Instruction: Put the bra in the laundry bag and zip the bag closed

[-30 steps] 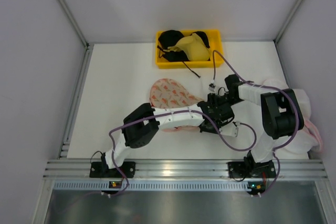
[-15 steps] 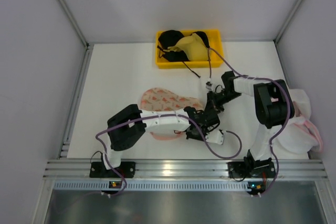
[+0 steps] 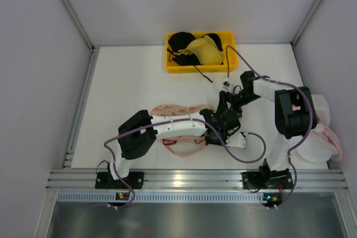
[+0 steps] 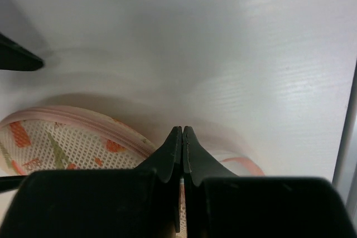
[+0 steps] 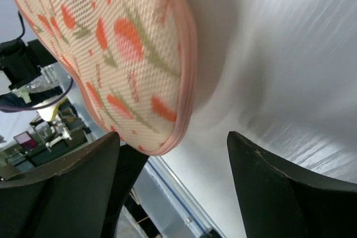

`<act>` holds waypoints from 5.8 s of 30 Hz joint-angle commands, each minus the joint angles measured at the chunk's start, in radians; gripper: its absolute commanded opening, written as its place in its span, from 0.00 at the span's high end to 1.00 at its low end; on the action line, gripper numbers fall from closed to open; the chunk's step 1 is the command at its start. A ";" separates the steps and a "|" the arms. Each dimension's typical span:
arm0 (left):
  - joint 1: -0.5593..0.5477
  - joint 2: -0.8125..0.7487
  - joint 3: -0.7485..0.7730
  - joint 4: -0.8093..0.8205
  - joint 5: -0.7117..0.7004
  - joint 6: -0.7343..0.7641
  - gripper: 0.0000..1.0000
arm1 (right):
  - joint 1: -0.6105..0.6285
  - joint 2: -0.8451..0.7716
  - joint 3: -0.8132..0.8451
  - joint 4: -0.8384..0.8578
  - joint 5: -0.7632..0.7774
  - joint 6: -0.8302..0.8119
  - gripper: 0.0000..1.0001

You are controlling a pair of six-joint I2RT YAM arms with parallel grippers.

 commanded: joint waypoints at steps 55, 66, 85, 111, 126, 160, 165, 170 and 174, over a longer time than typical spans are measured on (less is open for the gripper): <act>0.095 -0.098 0.018 -0.032 0.193 -0.080 1.00 | -0.052 -0.082 0.026 -0.179 -0.080 -0.076 0.24; 0.132 -0.035 0.084 -0.030 0.199 -0.003 1.00 | 0.052 -0.090 -0.047 -0.083 -0.238 0.051 0.26; 0.134 -0.099 0.038 0.033 0.328 0.083 1.00 | 0.166 0.045 -0.071 0.377 -0.240 0.427 0.71; 0.442 -0.644 -0.235 0.191 0.027 -0.312 0.02 | 0.143 -0.189 -0.301 0.928 0.054 1.229 1.00; 0.332 -0.690 -0.523 0.375 0.201 -0.290 0.80 | 0.149 -0.082 -0.249 0.798 0.254 1.194 1.00; 0.177 -0.359 -0.565 0.484 -0.045 -0.414 0.79 | 0.122 -0.154 -0.343 0.787 0.308 1.184 1.00; 0.178 -0.360 -0.586 0.500 0.004 -0.427 0.76 | 0.120 -0.154 -0.344 0.787 0.304 1.187 1.00; 0.178 -0.334 -0.594 0.517 0.003 -0.431 0.77 | 0.120 -0.160 -0.353 0.787 0.304 1.184 1.00; 0.190 -0.306 -0.592 0.520 -0.008 -0.443 0.80 | 0.117 -0.160 -0.360 0.788 0.306 1.179 1.00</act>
